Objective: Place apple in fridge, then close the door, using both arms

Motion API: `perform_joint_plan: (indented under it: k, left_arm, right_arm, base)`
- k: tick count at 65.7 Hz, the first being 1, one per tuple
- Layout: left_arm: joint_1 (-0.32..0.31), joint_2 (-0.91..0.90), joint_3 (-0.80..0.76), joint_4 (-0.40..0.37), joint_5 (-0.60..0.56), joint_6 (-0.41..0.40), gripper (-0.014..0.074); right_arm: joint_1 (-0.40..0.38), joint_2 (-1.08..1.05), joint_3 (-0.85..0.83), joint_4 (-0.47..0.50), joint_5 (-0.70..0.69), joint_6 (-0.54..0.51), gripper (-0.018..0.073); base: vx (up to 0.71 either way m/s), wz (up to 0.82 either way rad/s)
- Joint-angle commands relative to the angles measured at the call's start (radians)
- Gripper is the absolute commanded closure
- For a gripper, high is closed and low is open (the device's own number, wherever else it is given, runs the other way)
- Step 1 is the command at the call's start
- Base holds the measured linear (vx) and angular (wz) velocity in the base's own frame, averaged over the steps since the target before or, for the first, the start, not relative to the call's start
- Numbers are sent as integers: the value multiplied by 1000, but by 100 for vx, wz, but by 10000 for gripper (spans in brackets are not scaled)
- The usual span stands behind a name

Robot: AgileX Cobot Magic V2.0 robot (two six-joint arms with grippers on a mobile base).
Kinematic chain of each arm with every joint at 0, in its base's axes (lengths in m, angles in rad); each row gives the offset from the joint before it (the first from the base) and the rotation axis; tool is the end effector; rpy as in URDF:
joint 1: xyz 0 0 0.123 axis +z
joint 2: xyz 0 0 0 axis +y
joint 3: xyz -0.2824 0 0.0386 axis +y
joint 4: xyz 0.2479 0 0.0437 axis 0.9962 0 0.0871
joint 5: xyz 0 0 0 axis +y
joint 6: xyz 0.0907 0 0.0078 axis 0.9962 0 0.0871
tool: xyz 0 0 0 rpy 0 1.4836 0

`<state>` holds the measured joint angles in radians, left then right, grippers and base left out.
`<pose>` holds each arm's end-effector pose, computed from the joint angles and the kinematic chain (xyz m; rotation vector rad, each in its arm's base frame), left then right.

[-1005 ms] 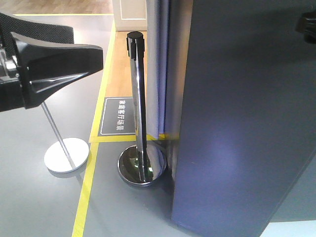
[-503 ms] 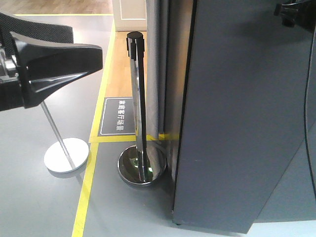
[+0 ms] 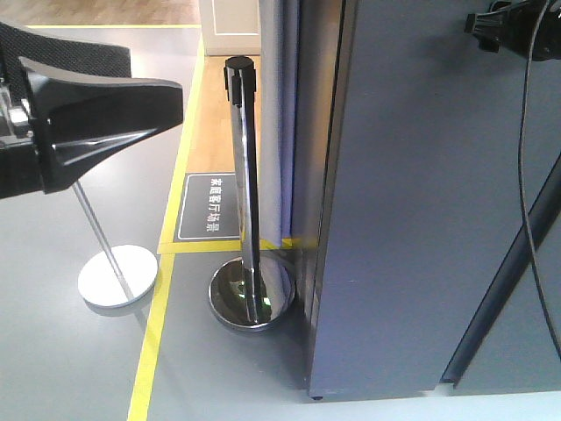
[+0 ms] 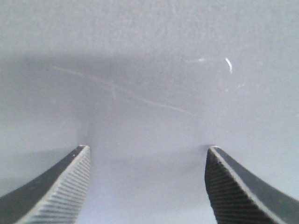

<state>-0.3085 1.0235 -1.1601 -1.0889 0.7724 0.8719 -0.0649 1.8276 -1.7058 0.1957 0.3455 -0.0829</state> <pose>0.1693 -0.1131 0.4470 0.6972 1.6677 -0.8577 0.4444 -0.0229 0.3663 0.1180 1.9414 0.0883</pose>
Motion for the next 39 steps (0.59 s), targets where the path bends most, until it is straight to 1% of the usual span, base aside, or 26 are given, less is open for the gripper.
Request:
perform_joint_plan:
  k: [1, 12, 22, 32, 39]
  left_arm:
    - [5, -13, -26, -54, -26, 2, 31]
    - [5, -13, -26, -54, -26, 2, 31]
    - [5, -13, -26, -54, -26, 2, 31]
    - [5, -13, -26, -54, -26, 2, 31]
    - [5, -13, -26, -54, -26, 2, 31]
  right_arm:
    - [-2, 5, -40, -1, -146, 6, 54]
    - [-1, -42, -38, -4, -80, -3, 54]
    - [-1, -112, -38, -12, 34, -4, 54]
    - [-1, -192, -34, -22, 129, -50, 54]
    - [-1, -243, -34, -33, 186, -58, 54]
  base:
    - [0, 0]
    - [0, 0]
    - [0, 0]
    - [0, 0]
    - [0, 0]
